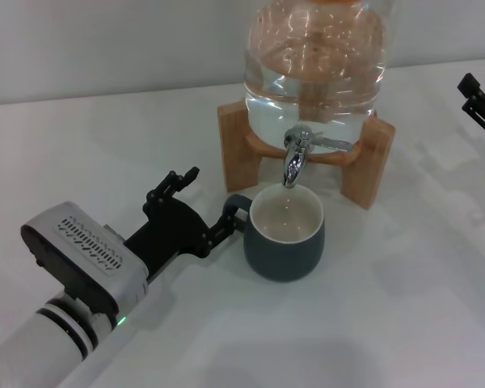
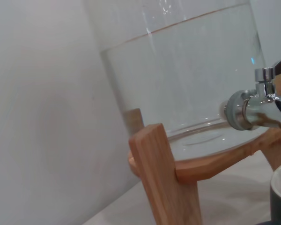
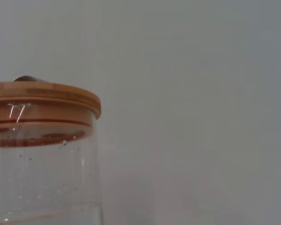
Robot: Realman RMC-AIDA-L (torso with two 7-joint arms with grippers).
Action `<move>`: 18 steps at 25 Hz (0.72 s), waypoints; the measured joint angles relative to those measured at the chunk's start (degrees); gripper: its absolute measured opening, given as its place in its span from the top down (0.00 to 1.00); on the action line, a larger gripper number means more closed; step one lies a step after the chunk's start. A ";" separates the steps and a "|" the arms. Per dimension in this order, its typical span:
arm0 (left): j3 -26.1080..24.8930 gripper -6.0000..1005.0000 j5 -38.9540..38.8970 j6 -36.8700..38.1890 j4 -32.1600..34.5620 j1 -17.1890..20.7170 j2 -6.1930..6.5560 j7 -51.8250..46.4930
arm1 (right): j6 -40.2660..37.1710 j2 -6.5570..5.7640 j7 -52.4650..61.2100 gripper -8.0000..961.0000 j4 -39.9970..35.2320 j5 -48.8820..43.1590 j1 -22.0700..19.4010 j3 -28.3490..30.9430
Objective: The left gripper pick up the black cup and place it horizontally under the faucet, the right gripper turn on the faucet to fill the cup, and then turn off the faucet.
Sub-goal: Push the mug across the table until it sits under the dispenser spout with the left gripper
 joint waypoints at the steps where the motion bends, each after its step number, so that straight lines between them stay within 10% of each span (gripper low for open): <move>1: -0.01 0.22 -0.06 0.04 0.00 0.12 0.00 -0.02 | -0.01 0.00 0.00 0.10 0.00 0.00 0.00 0.00; 18: -0.90 0.22 -0.12 -0.20 -0.13 0.48 0.01 -0.56 | -0.29 0.00 0.06 0.10 -0.03 0.00 0.00 -0.18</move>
